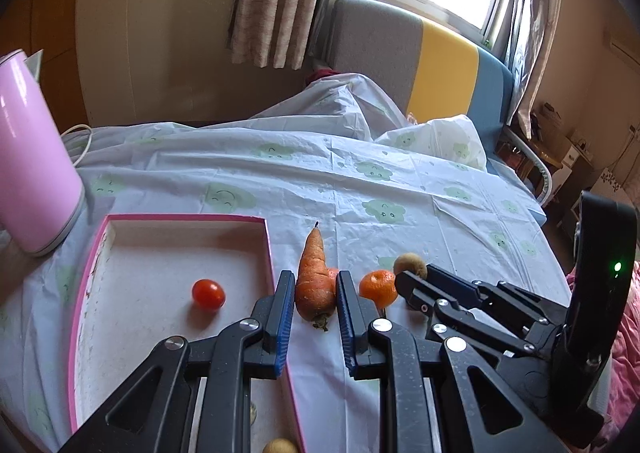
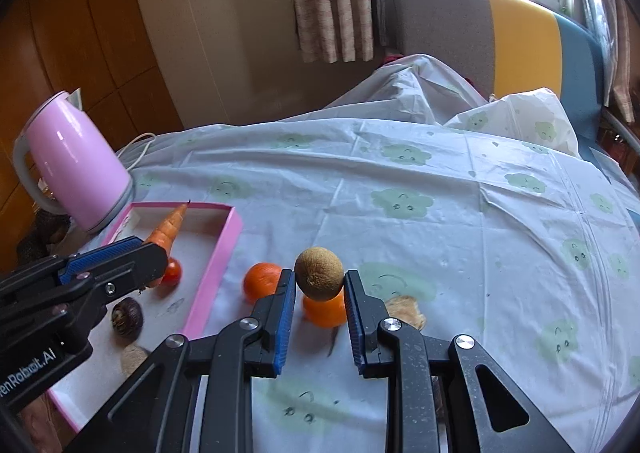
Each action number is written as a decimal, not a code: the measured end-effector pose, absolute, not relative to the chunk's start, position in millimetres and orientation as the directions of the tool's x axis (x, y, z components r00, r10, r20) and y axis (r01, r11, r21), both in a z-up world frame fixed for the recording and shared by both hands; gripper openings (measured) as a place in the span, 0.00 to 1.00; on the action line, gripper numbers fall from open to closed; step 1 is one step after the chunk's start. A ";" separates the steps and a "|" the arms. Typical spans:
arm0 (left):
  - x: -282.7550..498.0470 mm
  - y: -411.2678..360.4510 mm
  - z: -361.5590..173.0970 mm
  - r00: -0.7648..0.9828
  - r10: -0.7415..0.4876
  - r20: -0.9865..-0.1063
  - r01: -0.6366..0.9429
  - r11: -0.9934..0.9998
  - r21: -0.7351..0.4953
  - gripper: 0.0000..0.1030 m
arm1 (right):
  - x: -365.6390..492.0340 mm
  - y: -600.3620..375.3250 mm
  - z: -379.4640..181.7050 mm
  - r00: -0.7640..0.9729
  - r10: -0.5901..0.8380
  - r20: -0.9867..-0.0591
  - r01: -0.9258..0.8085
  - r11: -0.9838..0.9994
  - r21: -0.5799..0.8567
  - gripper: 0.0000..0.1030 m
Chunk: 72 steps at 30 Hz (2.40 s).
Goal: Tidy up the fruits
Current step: 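Place the carrot in the tray with the left gripper while the right gripper places the brown fruit, then move both grippers toward the mandarins and dark root on the cloth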
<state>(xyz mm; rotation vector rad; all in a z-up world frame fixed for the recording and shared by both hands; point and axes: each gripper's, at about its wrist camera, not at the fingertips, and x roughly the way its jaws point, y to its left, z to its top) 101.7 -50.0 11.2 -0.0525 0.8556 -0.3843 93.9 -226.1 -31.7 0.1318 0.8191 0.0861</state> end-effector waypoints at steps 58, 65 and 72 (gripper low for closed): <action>32.2 82.3 -34.9 0.630 -0.139 -0.764 0.023 0.987 -0.161 0.25 | 12.3 -86.1 -58.8 0.552 0.372 -0.746 -0.336 0.918 0.210 0.27; 29.4 74.6 -31.8 0.633 -0.153 -0.759 0.051 0.986 -0.156 0.25 | 9.8 -102.3 -54.0 0.582 0.346 -0.736 -0.289 0.934 0.211 0.33; 26.6 61.3 -30.0 0.633 -0.165 -0.756 0.091 0.986 -0.140 0.25 | 9.4 -120.8 -52.5 0.607 0.311 -0.731 -0.230 0.950 0.213 0.33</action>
